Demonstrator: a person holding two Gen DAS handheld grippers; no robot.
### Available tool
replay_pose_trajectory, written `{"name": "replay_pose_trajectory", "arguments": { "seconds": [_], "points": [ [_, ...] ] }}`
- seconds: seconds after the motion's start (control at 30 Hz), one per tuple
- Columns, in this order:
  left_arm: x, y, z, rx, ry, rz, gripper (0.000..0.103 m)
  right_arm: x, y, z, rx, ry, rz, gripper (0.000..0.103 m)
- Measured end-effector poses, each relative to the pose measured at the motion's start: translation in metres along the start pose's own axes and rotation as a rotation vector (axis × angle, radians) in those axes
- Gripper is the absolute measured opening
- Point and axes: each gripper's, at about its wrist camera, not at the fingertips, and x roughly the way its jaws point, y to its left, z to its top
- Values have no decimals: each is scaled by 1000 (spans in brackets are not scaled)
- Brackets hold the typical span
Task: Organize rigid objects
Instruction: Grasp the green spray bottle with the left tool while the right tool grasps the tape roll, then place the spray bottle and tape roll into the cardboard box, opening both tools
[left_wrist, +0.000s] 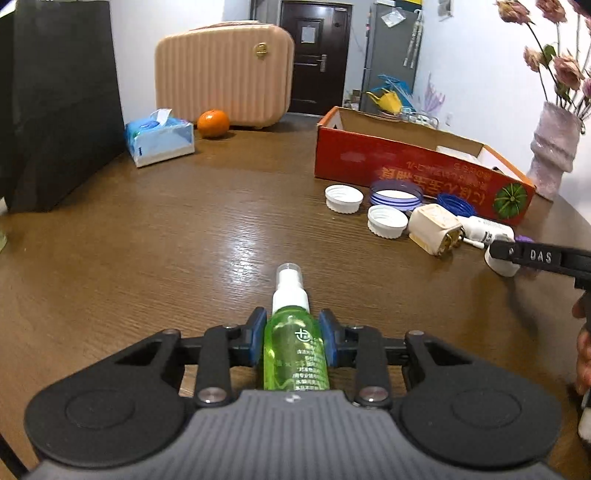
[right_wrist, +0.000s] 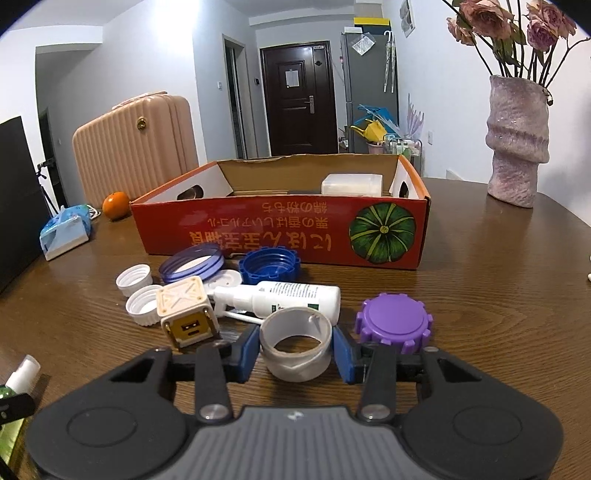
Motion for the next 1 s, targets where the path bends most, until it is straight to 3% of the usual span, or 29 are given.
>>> {"name": "replay_pose_trajectory", "arguments": {
  "seconds": [0.2,0.33,0.53,0.7,0.83,1.0],
  "points": [
    [-10,6,4,21,-21,-55,32,-11,2,-5,-12,-4,-7,42],
    [-28,6,4,96,-84,-85,31,-56,23,-31,-87,-25,0,42],
    [-60,8,-2,146,-188,-128,31,-134,44,-66,-73,-31,25,42],
    [-74,14,4,152,-204,-182,31,-173,54,-71,-51,-70,23,42],
    [-79,17,30,159,-246,-223,31,-177,55,-56,-41,-87,17,42],
    [-54,7,115,184,-277,-299,31,-146,53,2,-77,-111,41,42]
  ]
}}
